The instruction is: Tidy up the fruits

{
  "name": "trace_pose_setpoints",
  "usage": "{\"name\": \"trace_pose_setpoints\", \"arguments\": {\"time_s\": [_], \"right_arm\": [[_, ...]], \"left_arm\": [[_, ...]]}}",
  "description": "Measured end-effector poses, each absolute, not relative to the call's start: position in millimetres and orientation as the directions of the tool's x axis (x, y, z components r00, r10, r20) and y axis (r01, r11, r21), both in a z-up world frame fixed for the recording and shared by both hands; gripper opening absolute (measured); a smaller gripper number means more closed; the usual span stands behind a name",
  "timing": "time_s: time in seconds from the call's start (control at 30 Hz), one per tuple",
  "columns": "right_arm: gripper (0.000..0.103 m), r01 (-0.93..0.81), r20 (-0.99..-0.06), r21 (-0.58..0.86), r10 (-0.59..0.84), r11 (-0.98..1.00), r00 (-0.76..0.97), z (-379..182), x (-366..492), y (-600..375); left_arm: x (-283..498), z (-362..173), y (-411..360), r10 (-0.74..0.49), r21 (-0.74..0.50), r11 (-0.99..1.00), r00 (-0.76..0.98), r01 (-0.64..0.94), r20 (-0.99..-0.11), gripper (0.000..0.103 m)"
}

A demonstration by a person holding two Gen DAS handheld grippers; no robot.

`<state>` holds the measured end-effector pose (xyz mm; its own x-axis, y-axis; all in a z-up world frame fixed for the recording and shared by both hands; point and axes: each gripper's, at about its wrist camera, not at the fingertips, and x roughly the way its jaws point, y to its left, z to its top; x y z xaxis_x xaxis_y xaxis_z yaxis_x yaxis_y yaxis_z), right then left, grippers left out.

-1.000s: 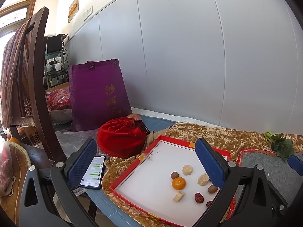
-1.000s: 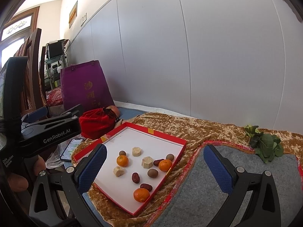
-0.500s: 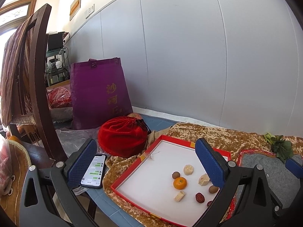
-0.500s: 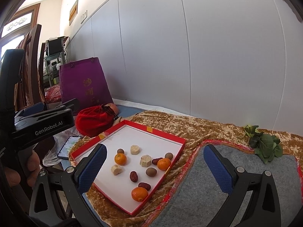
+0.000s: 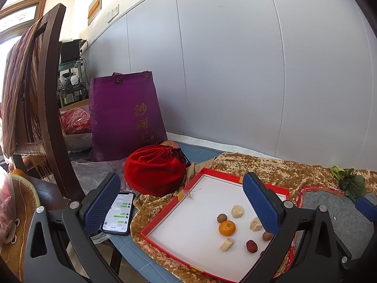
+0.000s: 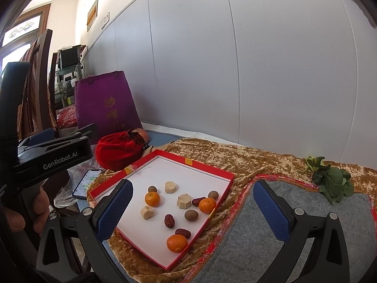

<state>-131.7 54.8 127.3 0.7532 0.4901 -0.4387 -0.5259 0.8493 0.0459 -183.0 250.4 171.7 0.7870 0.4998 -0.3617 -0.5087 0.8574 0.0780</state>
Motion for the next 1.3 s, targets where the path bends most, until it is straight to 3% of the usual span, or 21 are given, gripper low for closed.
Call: {"name": "trace_pose_setpoints", "arguments": {"time_s": [0.93,1.3], "right_arm": [[0.103,-0.533,-0.382,0.091,0.524,0.841,0.761,146,-137,42],[0.103,-0.533,-0.321,0.096,0.533,0.841,0.783,164,-149,27]], "left_arm": [[-216,186,226,0.545,0.141,0.834,0.761,-0.533,-0.351,0.103],[-247,228,185,0.541,0.168,0.841,0.792,-0.515,-0.283,0.103]]}}
